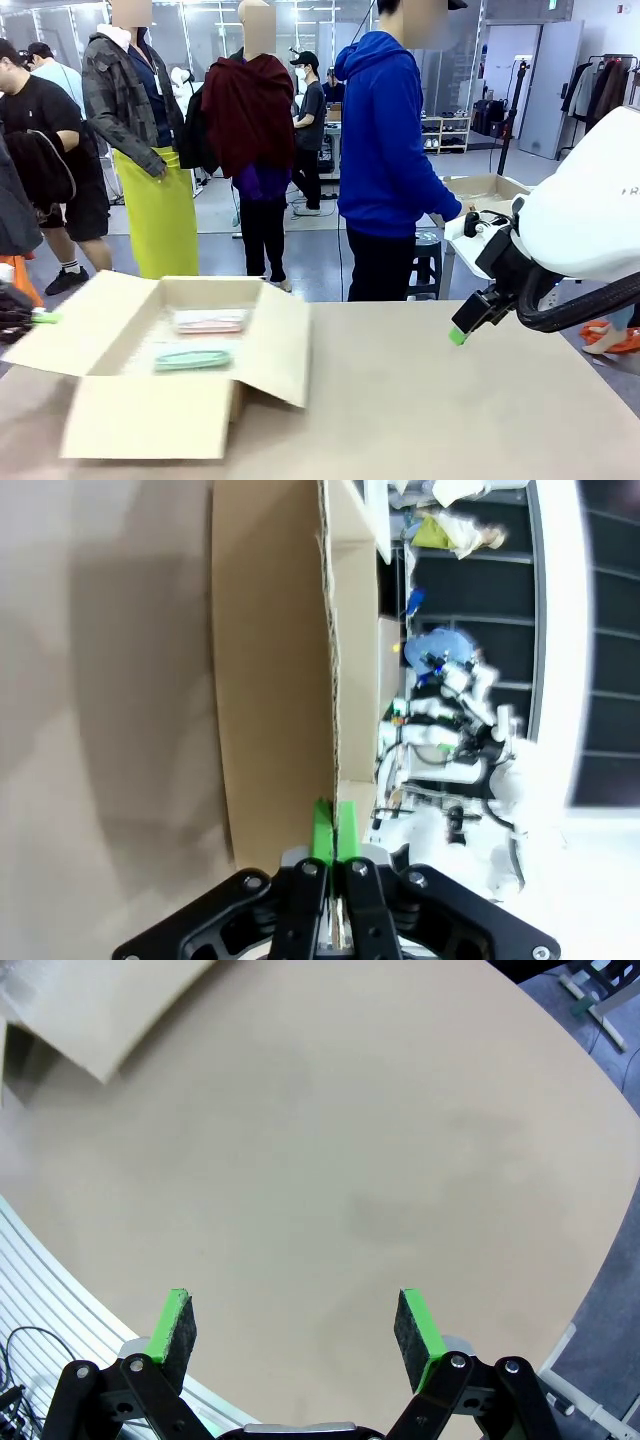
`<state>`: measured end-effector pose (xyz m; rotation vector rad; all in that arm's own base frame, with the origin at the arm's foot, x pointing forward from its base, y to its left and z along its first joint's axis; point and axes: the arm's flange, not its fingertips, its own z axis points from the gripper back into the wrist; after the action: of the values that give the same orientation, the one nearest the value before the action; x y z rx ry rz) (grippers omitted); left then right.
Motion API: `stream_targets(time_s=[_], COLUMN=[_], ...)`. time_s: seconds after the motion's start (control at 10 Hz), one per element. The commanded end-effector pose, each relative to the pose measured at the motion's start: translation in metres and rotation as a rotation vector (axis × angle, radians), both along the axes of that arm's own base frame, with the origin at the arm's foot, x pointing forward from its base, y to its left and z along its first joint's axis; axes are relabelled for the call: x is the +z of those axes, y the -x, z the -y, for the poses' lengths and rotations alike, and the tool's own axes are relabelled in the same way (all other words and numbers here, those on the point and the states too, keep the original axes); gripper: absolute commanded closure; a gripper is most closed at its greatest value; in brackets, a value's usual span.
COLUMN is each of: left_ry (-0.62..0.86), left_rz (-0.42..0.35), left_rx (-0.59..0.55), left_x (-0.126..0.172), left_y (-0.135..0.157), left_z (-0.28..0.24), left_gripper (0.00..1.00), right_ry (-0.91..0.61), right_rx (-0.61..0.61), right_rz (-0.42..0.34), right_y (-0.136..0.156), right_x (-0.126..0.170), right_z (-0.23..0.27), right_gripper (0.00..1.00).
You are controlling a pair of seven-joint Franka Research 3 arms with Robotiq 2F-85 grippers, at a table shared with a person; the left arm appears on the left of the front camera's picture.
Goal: Pack the glasses set securely to prepare it for shipping.
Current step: Position the Package Box on the left side of the table.
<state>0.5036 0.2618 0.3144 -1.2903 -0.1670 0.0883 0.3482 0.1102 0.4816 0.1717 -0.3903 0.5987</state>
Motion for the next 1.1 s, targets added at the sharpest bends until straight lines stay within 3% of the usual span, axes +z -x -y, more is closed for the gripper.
stream_targets(time_s=[0.0, 0.2, 1.0], left_ry=[-0.014, -0.017, -0.044], left_rz=[0.022, 0.021, 0.034], left_rx=[-0.014, 0.031, 0.049], left_x=[0.002, 0.007, 0.004], left_y=[-0.011, -0.007, 0.004], left_z=[-0.071, -0.107, -0.112], left_gripper=[0.99, 0.99, 0.99], right_ry=[0.005, 0.005, 0.005], right_rx=[-0.021, -0.021, -0.021], right_rz=[-0.008, -0.008, -0.008], right_y=[0.004, 0.004, 0.004], right_x=[0.0, 0.0, 0.0], right_z=[-0.003, -0.003, -0.003], right_gripper=[0.0, 0.0, 0.0])
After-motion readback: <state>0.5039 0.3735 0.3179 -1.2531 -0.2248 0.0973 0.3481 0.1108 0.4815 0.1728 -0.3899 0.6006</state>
